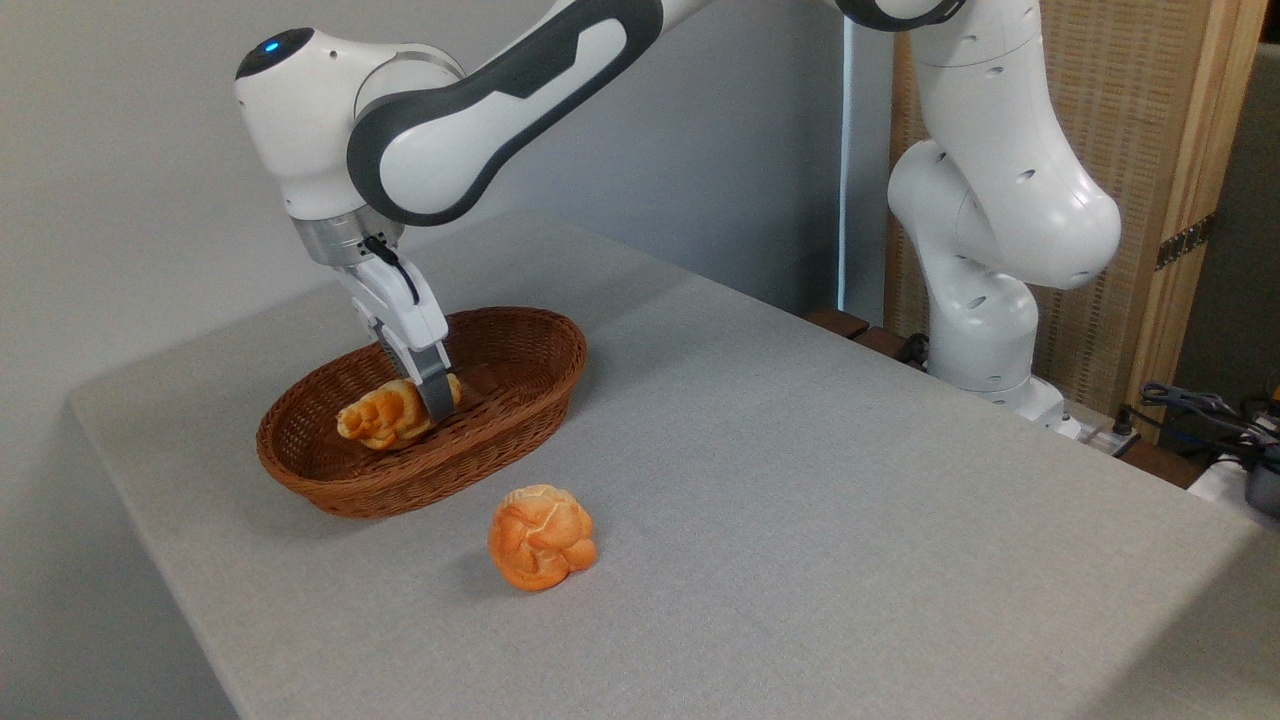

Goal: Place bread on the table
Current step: 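Lower the gripper into the basket and grasp the braided roll, then lift the braided roll up out of the basket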

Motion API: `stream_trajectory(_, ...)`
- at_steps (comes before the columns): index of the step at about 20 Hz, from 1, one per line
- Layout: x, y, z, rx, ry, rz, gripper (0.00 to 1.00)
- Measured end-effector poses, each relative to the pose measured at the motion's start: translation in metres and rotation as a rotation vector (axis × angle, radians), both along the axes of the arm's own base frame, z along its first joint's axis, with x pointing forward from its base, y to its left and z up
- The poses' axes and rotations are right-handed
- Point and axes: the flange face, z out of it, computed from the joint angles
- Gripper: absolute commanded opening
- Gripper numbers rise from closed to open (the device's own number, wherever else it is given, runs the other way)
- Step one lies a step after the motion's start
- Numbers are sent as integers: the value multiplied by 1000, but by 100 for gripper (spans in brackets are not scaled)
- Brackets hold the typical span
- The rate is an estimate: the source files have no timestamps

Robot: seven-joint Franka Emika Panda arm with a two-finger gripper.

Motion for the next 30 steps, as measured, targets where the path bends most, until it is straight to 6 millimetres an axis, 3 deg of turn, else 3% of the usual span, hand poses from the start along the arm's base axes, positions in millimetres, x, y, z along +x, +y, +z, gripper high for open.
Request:
stream_trajectory(6,0,0,1,-1,-2,1,14)
stream_trajectory(11,4,-1,14,-13,-31,3,14)
stream_trajectory(19,-3,3,82,-39,-145,11,15)
stream_trajectory(23,-6,28,105,-15,-150,46,23)
stream_trajectory(30,-21,95,130,57,-39,-18,23)
